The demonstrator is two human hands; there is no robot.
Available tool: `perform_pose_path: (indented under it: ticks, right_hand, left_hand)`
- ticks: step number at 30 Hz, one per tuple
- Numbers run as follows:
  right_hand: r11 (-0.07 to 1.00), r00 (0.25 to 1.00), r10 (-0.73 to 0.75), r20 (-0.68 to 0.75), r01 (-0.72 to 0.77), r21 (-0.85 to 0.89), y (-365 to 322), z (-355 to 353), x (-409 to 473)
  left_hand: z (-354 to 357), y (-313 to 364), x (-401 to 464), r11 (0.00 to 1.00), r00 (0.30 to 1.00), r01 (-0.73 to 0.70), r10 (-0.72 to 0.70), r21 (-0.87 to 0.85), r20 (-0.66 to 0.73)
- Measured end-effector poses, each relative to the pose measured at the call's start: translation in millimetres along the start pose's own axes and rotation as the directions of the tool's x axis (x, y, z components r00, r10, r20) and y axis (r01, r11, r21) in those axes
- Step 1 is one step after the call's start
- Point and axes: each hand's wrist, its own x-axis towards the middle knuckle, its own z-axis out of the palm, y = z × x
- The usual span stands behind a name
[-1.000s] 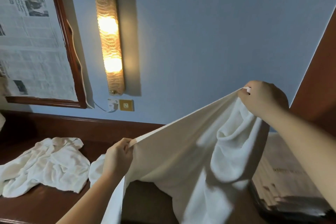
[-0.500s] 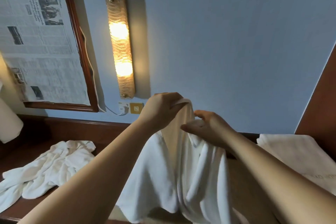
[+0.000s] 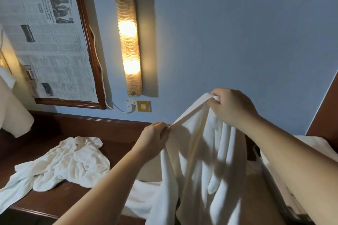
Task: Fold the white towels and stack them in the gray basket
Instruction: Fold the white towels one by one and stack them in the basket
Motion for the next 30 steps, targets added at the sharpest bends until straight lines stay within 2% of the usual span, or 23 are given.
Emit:
perform_pose_path:
  ticks: [4,9,11,14,17,19,22,24,27,30]
  right_hand:
    - [1.0,1.0,0.007,-0.014,-0.007,0.008,-1.2,-3.0,1.5]
    - [0.992,0.984,0.116,-0.133,-0.109,0.056,13.6,-17.5,10.1]
    - [0.985,0.967,0.171,-0.189,-0.162,0.061,27.6,-22.8,14.2]
    - [0.964,0.945,0.265,-0.194,-0.261,0.042,48.7,-21.6,17.2]
    - [0.944,0.943,0.324,-0.074,-0.328,-0.037,56.0,-7.4,15.3]
    - [0.949,0.945,0.314,0.092,-0.31,-0.054,49.6,6.5,10.2]
    - [0.976,0.933,0.162,0.322,-0.199,0.086,23.4,26.3,-1.8]
    - [0.968,0.911,0.059,0.409,-0.152,0.199,4.3,36.1,-7.6]
    - [0.914,0.912,-0.015,0.41,-0.154,0.375,-15.2,45.3,-8.7]
    - [0.897,0.947,-0.031,0.319,-0.114,0.426,-22.4,42.1,0.3]
  left_hand:
    - [25.4,-12.4,-23.0,0.963,0.967,0.251,-0.243,-0.104,0.078]
    - [45.6,-42.1,-60.7,0.887,0.889,0.448,-0.429,-0.111,0.159]
    - [42.9,-53.7,-69.6,0.851,0.861,0.507,-0.491,-0.134,0.134]
    - [24.3,-54.0,-60.8,0.847,0.865,0.498,-0.501,-0.188,0.033]
    - [0.1,-34.6,-24.8,0.898,0.915,0.38,-0.4,-0.22,-0.053]
    - [-19.3,-7.4,5.2,0.948,0.961,0.24,-0.263,-0.209,-0.09]
    - [-46.2,39.9,43.7,0.992,0.998,-0.001,-0.007,-0.127,-0.066]
    - [-58.6,66.4,61.9,0.989,0.993,-0.118,0.116,-0.09,-0.03]
    - [-67.6,89.5,79.4,0.971,0.97,-0.234,0.237,-0.051,0.061]
    - [-72.8,94.2,86.6,0.966,0.959,-0.258,0.26,-0.035,0.114]
